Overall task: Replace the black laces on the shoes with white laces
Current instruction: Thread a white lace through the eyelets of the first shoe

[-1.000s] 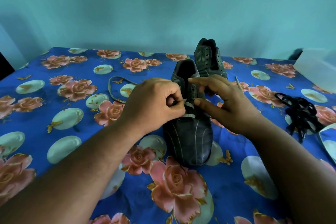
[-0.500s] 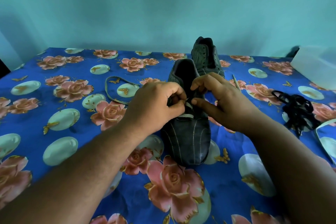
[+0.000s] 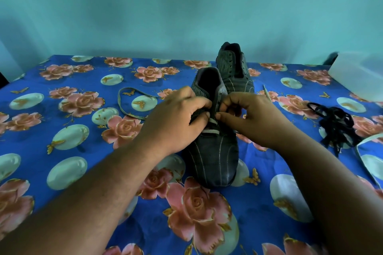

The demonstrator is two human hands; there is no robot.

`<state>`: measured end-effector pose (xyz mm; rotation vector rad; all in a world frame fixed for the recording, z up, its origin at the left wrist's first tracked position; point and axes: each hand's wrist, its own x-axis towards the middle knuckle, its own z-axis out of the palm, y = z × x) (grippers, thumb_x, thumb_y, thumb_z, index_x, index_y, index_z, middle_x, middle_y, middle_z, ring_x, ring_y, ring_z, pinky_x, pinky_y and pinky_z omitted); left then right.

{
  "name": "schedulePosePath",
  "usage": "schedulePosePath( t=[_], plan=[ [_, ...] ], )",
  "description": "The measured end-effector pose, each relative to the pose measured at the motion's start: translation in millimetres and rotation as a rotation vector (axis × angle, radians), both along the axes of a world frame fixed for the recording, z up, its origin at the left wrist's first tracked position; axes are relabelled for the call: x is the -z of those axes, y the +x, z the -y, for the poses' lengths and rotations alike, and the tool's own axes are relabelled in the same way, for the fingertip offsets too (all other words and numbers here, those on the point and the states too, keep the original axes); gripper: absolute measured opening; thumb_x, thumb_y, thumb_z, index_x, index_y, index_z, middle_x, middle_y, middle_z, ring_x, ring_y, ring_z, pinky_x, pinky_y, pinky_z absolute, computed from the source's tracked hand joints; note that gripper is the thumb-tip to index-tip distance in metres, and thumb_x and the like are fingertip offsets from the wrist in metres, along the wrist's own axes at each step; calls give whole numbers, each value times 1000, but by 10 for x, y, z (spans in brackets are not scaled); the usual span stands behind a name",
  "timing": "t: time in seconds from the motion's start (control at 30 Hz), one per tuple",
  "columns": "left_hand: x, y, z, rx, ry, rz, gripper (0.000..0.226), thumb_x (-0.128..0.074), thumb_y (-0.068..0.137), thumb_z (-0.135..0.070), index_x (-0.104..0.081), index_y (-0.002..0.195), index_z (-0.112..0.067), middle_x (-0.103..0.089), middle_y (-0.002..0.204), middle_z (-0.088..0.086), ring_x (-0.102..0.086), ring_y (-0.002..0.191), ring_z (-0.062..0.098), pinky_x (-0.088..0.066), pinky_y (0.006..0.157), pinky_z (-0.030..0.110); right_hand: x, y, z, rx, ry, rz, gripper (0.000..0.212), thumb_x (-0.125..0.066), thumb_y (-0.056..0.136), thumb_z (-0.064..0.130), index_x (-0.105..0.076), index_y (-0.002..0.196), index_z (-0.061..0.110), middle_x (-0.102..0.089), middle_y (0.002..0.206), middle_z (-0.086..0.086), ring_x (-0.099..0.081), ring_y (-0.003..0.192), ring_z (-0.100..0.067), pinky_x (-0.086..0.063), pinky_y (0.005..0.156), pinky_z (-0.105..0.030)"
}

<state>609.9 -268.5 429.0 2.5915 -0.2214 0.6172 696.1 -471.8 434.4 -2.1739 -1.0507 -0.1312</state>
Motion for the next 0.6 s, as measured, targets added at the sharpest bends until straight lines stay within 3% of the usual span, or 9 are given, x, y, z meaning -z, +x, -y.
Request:
schedulePosePath(
  t=[0.1,0.2,0.3,0.37,0.5,0.6],
  plan=[
    [-12,3,-8,-16,57,-82,33,-58,99,-41,-66,129,-31,-49,105,-7,-53,104,18,-47,80,35,-8,-23,-26,-8,-25,-37,8,-76,89,29,-70,84,29,-69,78,8,-61,74,-12,-49,71,-29],
    [2,31,-9,-3,-7,-175,29,-56,100,-41,-67,125,-32,-45,97,-10,-55,105,20,-49,83,39,-16,-22,-15,-30,11,-72,10,-78,88,21,-71,85,27,-71,81,9,-64,78,-7,-48,71,-14],
    [12,71,-11,1,-130,-193,20,-62,97,-37,-72,114,-32,-51,91,-13,-57,96,17,-49,80,37,-54,-17,7,-52,-4,60,11,-79,88,16,-72,87,25,-70,84,15,-62,82,-3,-42,76,-9],
    [5,88,-20,12,-232,-196,12,-69,95,-31,-75,104,-30,-61,87,-12,-61,86,12,-51,74,35,-51,0,17,-60,-21,235,10,-78,87,18,-72,87,26,-67,85,19,-57,84,-3,-39,81,-12],
    [27,78,-16,45,-375,-187,8,-74,92,-22,-74,91,-30,-70,78,-7,-65,75,7,-54,70,30,-59,27,21,-48,-65,440,2,-71,89,27,-73,91,27,-69,90,15,-62,89,-15,-47,81,-39],
    [30,73,-12,62,-473,-216,6,-73,93,-21,-75,92,-26,-72,80,-6,-68,78,8,-56,76,30,-90,16,15,-56,-62,461,4,-71,90,20,-73,88,23,-70,86,13,-63,81,-15,-49,74,-39]
  ],
)
